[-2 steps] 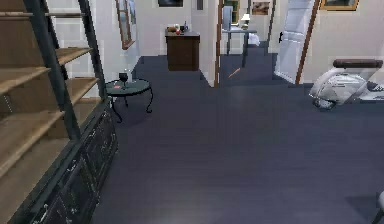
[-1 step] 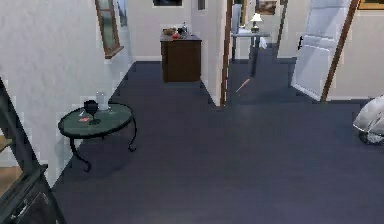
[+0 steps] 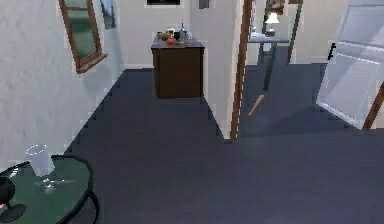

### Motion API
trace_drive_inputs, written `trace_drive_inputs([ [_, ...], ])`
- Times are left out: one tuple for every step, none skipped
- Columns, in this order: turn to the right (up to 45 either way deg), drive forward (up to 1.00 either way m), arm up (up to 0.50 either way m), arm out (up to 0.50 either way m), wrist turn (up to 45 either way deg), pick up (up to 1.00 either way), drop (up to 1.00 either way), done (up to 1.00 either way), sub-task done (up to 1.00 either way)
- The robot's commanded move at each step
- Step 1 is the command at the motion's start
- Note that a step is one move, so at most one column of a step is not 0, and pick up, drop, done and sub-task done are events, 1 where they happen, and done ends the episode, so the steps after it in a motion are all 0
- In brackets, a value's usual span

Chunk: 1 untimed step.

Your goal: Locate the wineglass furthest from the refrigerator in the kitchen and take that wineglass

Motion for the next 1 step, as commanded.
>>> trace_drive_inputs([
  [-3.0, 0.00, 0.00, 0.00, 0.0, 0.00, 0.00, 0.00, 0.00],
])
